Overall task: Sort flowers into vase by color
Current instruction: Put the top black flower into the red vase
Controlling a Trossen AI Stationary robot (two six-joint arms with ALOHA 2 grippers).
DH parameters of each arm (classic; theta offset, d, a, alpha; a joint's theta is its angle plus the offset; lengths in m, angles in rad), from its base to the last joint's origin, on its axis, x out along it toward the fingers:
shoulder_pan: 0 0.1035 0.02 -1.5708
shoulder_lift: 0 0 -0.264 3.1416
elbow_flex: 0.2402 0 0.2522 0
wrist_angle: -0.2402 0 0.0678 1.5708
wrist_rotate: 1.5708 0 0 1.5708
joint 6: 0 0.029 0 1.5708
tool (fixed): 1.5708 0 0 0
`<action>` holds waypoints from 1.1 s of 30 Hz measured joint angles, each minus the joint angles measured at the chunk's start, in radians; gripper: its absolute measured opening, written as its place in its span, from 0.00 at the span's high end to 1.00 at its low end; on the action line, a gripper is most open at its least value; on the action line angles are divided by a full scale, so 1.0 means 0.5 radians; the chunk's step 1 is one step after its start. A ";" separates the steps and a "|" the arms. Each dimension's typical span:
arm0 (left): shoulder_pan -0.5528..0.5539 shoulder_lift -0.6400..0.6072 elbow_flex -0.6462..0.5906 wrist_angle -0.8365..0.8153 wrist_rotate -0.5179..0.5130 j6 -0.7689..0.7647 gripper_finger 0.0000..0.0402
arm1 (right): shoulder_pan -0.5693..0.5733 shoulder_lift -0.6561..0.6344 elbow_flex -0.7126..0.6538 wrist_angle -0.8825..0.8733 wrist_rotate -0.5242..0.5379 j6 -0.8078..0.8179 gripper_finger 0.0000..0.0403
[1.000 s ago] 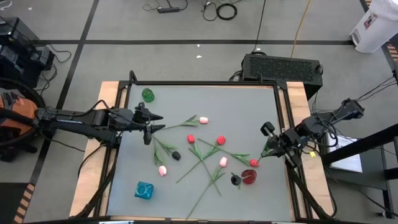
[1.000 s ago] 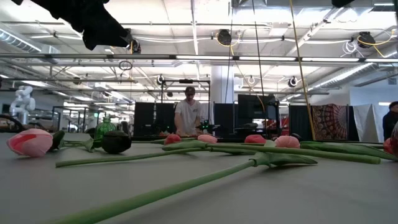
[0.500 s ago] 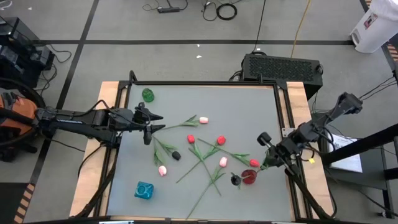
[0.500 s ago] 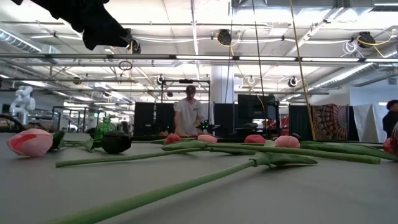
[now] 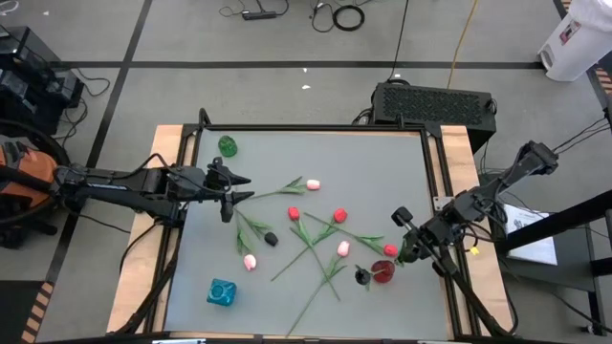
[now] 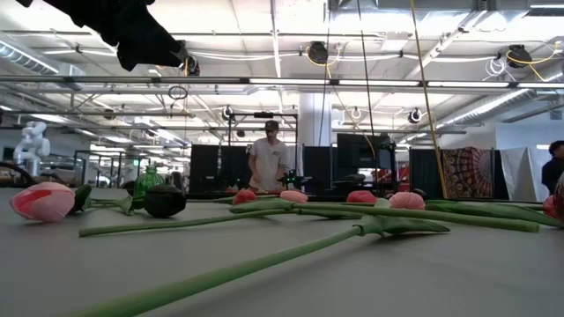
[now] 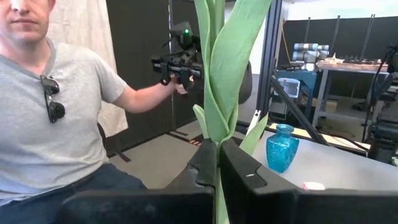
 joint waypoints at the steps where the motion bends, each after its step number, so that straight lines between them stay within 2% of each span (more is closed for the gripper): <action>1: 0.000 0.001 0.000 0.000 0.000 0.000 0.51 | 0.000 0.000 0.000 -0.001 0.000 0.000 1.00; 20: 0.000 0.000 0.000 0.001 0.072 0.000 0.51 | 0.000 0.001 0.000 -0.027 0.000 0.021 0.99; 23: 0.000 0.000 0.000 0.001 0.069 -0.001 0.51 | 0.000 0.001 0.000 -0.018 0.016 0.021 0.96; 27: -0.001 0.000 0.000 0.001 0.067 -0.001 0.51 | 0.000 0.001 0.000 -0.017 0.156 0.037 0.90; 33: -0.001 0.000 0.000 0.001 0.062 -0.001 0.51 | -0.001 0.001 0.000 -0.017 0.168 0.051 0.80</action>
